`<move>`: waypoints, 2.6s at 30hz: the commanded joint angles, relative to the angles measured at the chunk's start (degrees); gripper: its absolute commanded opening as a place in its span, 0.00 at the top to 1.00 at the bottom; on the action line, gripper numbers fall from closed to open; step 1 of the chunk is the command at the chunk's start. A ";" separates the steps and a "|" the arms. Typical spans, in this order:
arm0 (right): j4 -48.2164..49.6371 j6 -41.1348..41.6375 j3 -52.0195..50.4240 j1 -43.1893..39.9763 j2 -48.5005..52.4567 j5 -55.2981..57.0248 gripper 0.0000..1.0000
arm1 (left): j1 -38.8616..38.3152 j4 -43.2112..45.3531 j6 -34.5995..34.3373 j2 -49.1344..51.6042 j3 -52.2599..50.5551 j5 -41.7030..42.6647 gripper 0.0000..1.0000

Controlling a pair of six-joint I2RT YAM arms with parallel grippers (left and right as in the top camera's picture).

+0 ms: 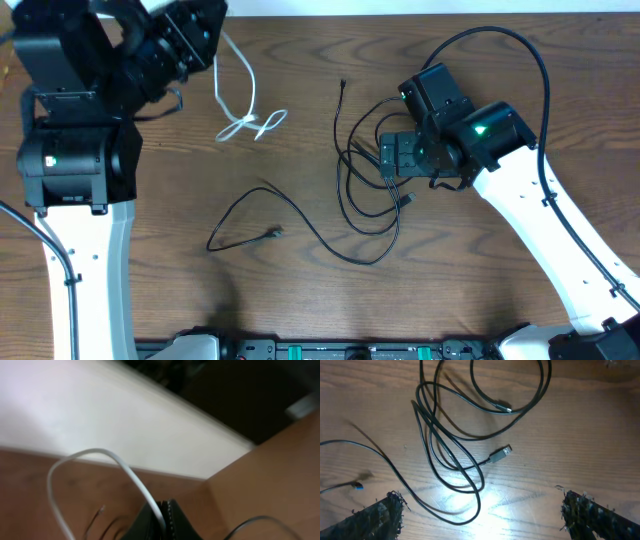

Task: Untangle cables
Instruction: 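Carry the white cable to the top-left table corner with the left gripper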

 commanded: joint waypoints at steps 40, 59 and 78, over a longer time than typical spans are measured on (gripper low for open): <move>-1.53 -2.34 -1.51 0.24 0.15 -0.50 0.01 | 26.10 -5.33 28.48 45.09 17.11 -37.07 0.05; -0.94 -4.09 -1.55 0.24 0.20 -1.40 0.01 | 13.05 -18.18 27.19 46.34 13.33 -19.96 0.04; 0.04 -4.48 -1.57 0.22 0.20 -1.38 0.01 | 3.89 -7.93 32.79 60.54 13.33 -38.21 0.62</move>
